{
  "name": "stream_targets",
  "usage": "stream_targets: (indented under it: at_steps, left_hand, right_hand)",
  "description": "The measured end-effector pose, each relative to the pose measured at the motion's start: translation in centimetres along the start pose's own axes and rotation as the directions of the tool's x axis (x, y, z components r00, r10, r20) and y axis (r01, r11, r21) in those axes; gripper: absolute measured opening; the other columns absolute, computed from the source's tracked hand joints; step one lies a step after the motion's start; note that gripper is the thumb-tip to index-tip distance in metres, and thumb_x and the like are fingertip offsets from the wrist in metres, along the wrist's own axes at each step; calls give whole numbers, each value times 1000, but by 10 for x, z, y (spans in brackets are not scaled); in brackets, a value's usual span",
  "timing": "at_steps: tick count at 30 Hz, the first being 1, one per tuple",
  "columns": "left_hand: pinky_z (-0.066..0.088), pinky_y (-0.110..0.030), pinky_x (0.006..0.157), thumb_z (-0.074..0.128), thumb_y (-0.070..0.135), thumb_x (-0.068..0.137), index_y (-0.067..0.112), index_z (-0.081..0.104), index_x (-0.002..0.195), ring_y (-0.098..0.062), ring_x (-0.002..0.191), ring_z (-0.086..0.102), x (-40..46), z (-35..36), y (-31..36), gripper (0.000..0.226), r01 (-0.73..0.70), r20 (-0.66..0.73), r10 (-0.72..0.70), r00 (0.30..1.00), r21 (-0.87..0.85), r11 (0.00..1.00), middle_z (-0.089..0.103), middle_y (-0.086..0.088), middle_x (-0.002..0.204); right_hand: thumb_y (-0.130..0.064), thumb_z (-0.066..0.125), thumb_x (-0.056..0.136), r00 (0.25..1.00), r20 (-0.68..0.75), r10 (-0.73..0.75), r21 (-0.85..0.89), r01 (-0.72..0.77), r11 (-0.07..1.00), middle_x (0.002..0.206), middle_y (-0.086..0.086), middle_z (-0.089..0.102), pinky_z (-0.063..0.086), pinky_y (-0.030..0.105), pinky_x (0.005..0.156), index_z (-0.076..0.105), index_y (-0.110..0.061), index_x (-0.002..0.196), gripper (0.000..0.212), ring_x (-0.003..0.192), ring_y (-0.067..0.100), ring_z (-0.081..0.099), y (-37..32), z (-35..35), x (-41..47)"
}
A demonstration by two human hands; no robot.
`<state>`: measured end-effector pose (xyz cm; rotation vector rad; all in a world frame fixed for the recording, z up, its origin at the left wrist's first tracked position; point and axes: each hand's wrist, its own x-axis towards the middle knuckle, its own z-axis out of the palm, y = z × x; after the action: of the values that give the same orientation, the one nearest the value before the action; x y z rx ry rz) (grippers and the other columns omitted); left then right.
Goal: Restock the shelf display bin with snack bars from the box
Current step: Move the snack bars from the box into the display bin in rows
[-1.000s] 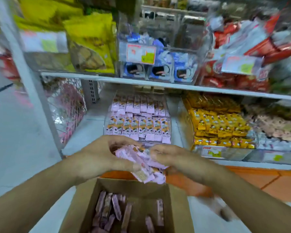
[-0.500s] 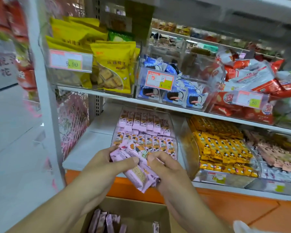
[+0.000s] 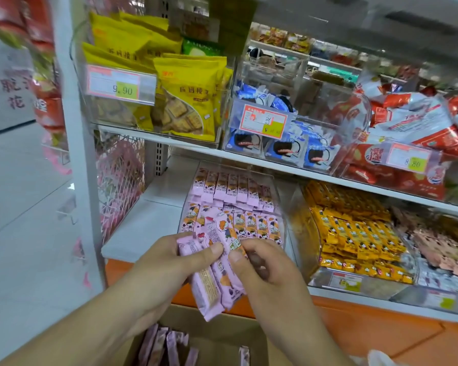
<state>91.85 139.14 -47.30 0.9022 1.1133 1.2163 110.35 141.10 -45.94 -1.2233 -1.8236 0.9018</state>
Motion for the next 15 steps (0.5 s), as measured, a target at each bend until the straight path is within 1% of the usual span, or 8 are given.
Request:
stream_targets:
  at_steps: [2, 5, 8, 11, 12, 13, 14, 15]
  left_hand:
    - [52, -53, 105, 70, 16, 95, 6, 76, 117, -39, 108, 74, -2, 0, 0, 25, 16, 1, -16, 1000, 6, 1000, 77, -20, 113]
    - [52, -53, 104, 69, 19, 95, 7, 77, 116, -39, 106, 74, -4, 0, 3, 25, 29, -4, -29, 1000, 17, 999, 77, -19, 114]
    - [48, -52, 108, 71, 24, 94, 14, 77, 119, -29, 112, 74, -6, -1, 8, 27, 27, 40, -31, 999, 85, 996, 78, -9, 118]
    - [46, -50, 112, 84, 43, 84, 24, 75, 121, -20, 115, 72, -5, -5, 13, 42, 45, 17, -48, 999, 168, 985, 78, 4, 118]
    - [46, -49, 112, 87, 51, 77, 27, 73, 121, -17, 115, 72, -4, -7, 14, 52, 52, -17, -50, 999, 191, 980, 77, 8, 119]
    - [47, -48, 112, 88, 56, 74, 29, 73, 121, -15, 115, 72, 0, -10, 14, 56, 52, -20, -49, 999, 197, 979, 77, 9, 120]
    - [48, -47, 110, 87, 55, 76, 31, 76, 116, -14, 111, 73, 2, -9, 17, 48, 64, -20, -61, 998, 204, 977, 78, 9, 117]
    - [51, -44, 105, 83, 48, 82, 34, 80, 105, -11, 104, 76, 4, -8, 17, 27, 62, -7, -62, 998, 207, 976, 80, 9, 109]
  right_hand:
    - [-39, 69, 98, 1000, 20, -23, -13, 24, 1000, 118, -26, 53, 50, 17, 88, 63, -49, 103, 13, 105, -1, 61, 0, -3, -2]
    - [-28, 71, 98, 987, 144, -68, 18, 66, 998, 137, -35, 41, 58, 28, 91, 53, -59, 132, 50, 106, 9, 65, -4, -11, -6]
    - [-14, 73, 95, 963, 253, -97, 9, 98, 995, 138, -36, 43, 59, 23, 83, 49, -66, 135, 70, 90, 10, 68, -8, -17, -8]
    - [-11, 77, 92, 984, 175, -40, 16, 38, 999, 112, -18, 58, 60, 23, 75, 55, -60, 135, 68, 73, 9, 68, -1, -21, -1]
    - [-14, 77, 93, 991, 135, -9, 5, 8, 1000, 108, -15, 57, 61, 23, 72, 55, -58, 137, 66, 71, 10, 69, 1, -23, 5]
    - [-16, 78, 93, 997, 81, 13, -39, -10, 999, 114, -16, 56, 61, 23, 69, 55, -55, 139, 65, 72, 10, 70, 6, -25, 15]
    - [-19, 77, 93, 1000, 27, 10, -110, -7, 994, 122, -20, 53, 62, 24, 68, 53, -51, 142, 63, 75, 10, 72, 12, -28, 29]
    - [-21, 77, 94, 1000, -23, -7, -184, 3, 983, 128, -23, 50, 62, 24, 69, 52, -47, 145, 62, 77, 10, 73, 19, -31, 46]
